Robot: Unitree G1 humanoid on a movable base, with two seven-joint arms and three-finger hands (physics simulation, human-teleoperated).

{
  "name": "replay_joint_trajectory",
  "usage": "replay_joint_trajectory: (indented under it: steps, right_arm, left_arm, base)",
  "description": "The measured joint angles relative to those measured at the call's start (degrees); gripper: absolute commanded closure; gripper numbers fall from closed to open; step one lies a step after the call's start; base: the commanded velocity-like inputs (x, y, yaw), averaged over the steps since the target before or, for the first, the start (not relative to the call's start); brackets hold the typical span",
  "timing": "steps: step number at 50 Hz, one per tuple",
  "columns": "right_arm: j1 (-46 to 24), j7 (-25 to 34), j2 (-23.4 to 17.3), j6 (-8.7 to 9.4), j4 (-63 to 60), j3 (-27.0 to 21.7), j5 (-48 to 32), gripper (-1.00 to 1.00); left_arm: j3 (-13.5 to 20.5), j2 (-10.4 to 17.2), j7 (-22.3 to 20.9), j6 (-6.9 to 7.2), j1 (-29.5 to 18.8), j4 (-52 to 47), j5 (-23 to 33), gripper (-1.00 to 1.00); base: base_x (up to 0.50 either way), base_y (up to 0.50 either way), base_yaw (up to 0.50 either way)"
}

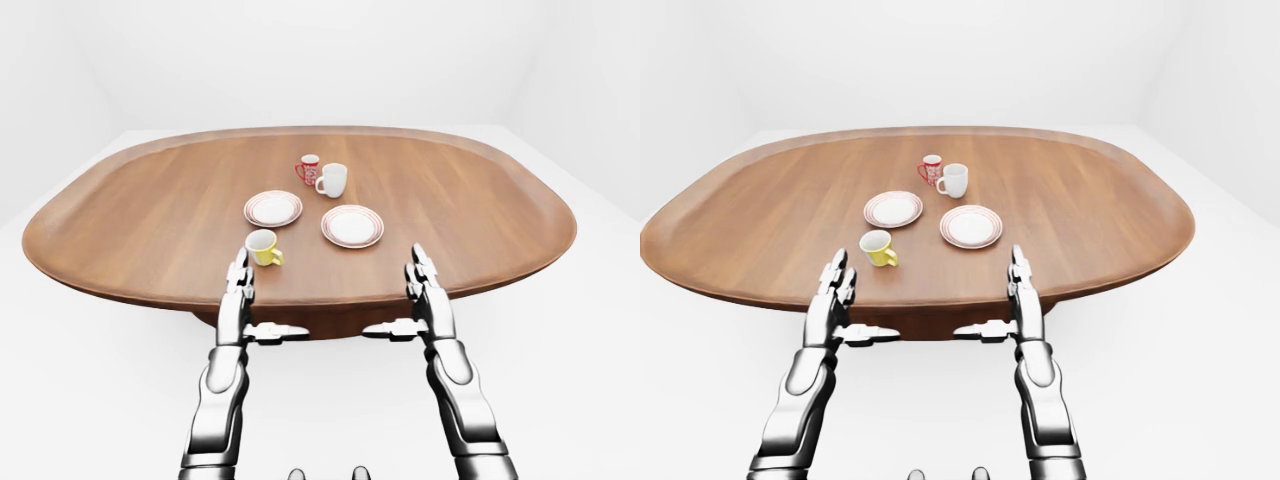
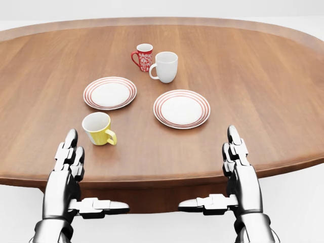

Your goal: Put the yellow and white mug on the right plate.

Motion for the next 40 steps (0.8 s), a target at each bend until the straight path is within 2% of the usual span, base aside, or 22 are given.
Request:
replay_joint_trajectory:
  steps: [7, 16, 20, 25, 37, 40]
  right_arm:
    - [-0.1, 0.8, -0.4, 0.52, 0.1, -0.7, 0.3, -1.0]
    - [0.0, 1.2, -0.8, 2.51, -1.4, -1.3, 0.2, -1.0]
    - [0.3, 1.2, -0.9, 3.39, -2.8, -1.6, 0.0, -1.0]
    - [0.6, 1.4, -1.0, 4.62, -5.1, -2.0, 0.2, -1.0]
    - [1.3, 1.9, -1.1, 4.62, -10.4, -2.8, 0.8, -1.0]
    - [1.2, 1.8, -0.9, 4.62, -11.1, -2.9, 0.9, -1.0]
  left_arm:
    - [0.6, 0.4, -0.5, 0.81, 0.2, -0.5, 0.3, -1.0]
    - [1.0, 0.7, -1.0, 3.29, 1.1, -3.9, 0.6, -1.0]
    - [1.2, 0.8, -1.2, 4.36, 1.5, -5.4, 0.7, -1.0]
    - [1.4, 0.9, -1.4, 4.36, 1.9, -7.3, 0.8, -1.0]
    - [2.0, 1.0, -2.0, 4.36, 3.1, -12.9, 1.0, -1.0]
    - [2.2, 1.1, -2.1, 4.36, 3.3, -13.8, 1.1, -1.0]
  base:
    - [0.0, 0.0, 0.0]
    - [0.0, 0.0, 0.0]
    - [0.0, 0.0, 0.5]
    - [0.0, 0.0, 0.5]
    - [0.0, 0.0, 0.5]
    - [-0.03, 0.12, 0.0]
